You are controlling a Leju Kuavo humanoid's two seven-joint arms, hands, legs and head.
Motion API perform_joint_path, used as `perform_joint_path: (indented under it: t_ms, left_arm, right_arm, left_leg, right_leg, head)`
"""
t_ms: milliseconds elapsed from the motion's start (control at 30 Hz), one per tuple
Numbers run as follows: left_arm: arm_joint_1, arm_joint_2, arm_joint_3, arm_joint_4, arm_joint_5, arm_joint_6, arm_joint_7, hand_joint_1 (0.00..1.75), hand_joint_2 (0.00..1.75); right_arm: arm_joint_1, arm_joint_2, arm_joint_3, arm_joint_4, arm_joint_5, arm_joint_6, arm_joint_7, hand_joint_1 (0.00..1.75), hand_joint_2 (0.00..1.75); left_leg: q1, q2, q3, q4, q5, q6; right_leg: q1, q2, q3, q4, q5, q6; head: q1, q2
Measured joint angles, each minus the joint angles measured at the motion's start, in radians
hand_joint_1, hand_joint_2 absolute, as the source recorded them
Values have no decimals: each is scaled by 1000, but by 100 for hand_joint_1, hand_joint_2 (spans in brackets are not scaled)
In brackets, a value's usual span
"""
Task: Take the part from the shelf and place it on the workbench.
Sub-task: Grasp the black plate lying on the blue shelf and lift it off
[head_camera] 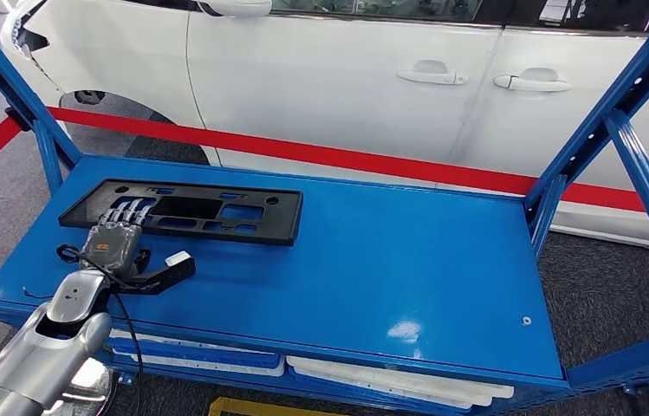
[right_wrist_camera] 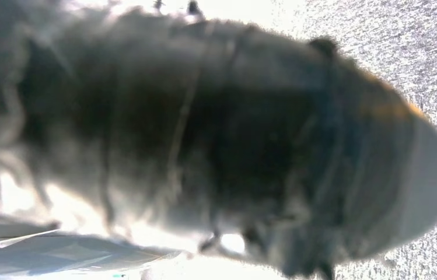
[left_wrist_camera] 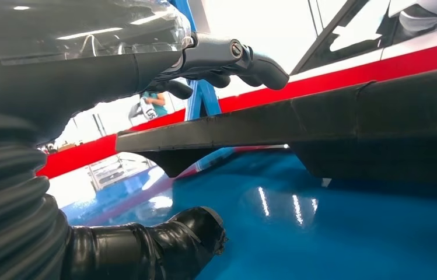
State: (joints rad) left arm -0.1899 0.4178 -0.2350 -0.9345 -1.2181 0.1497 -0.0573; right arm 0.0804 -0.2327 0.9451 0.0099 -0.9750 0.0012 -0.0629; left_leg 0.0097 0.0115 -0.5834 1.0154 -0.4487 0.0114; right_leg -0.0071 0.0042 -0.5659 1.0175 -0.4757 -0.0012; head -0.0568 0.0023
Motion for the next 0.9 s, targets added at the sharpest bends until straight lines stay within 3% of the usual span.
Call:
perform_joint_path:
  t_ms: [433, 567, 900]
  left_arm:
    - [-54, -39, 0, 108, -26, 64, -2, 2, 175]
    - [-66, -60, 0, 132, -30, 73, 0, 175, 175]
    - [-67, -78, 0, 142, -27, 70, 2, 175, 175]
  right_arm:
    - [-8, -11, -27, 0, -44, -22, 29, 0, 0]
    - [-9, -17, -37, 0, -56, -27, 38, 0, 0]
    - [-9, -21, -43, 0, -64, -36, 41, 0, 0]
  left_leg:
    - [0, 0, 0, 0, 0, 0]
    - [0, 0, 0, 0, 0, 0]
    - [0, 0, 1, 0, 0, 0]
  right_leg:
    - [0, 0, 0, 0, 0, 0]
    - [0, 0, 0, 0, 0, 0]
    - [0, -1, 1, 0, 0, 0]
  head:
    - [0, 0]
    - [0, 0]
    - [0, 0]
